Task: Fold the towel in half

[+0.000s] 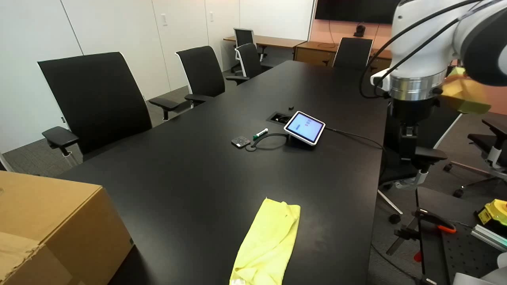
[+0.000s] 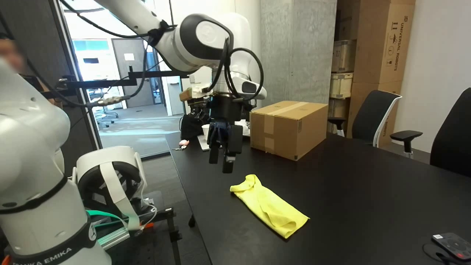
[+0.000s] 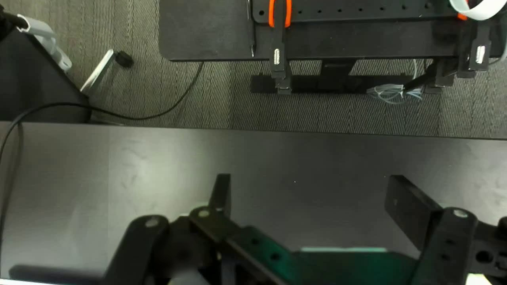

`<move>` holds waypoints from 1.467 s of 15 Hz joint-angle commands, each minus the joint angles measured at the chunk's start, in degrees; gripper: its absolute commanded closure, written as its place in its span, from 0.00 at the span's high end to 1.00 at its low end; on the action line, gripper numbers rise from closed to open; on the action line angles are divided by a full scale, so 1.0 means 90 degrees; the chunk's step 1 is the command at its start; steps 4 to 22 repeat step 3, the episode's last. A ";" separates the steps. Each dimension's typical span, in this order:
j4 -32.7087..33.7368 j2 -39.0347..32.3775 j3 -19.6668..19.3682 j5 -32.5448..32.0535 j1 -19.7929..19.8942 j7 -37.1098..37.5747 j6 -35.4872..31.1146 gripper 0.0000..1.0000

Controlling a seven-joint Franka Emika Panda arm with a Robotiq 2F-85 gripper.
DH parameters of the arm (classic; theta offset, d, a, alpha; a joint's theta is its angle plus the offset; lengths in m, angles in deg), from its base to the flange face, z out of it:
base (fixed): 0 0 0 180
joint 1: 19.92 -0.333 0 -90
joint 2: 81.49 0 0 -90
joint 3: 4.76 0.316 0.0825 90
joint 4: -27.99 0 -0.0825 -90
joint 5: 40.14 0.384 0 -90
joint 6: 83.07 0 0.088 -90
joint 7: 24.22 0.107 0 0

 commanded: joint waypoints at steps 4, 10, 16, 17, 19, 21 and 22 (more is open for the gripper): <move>-0.0331 0.0586 0.0093 0.0033 0.0160 -0.0274 -0.0155 1.00; -0.0331 0.0586 0.0093 0.0033 0.0160 -0.0274 -0.0155 1.00; -0.0331 0.0586 0.0093 0.0033 0.0160 -0.0274 -0.0155 1.00; -0.0331 0.0586 0.0093 0.0033 0.0160 -0.0274 -0.0155 1.00; -0.0331 0.0586 0.0093 0.0033 0.0160 -0.0274 -0.0155 1.00; -0.0331 0.0586 0.0093 0.0033 0.0160 -0.0274 -0.0155 1.00; -0.0331 0.0586 0.0093 0.0033 0.0160 -0.0274 -0.0155 1.00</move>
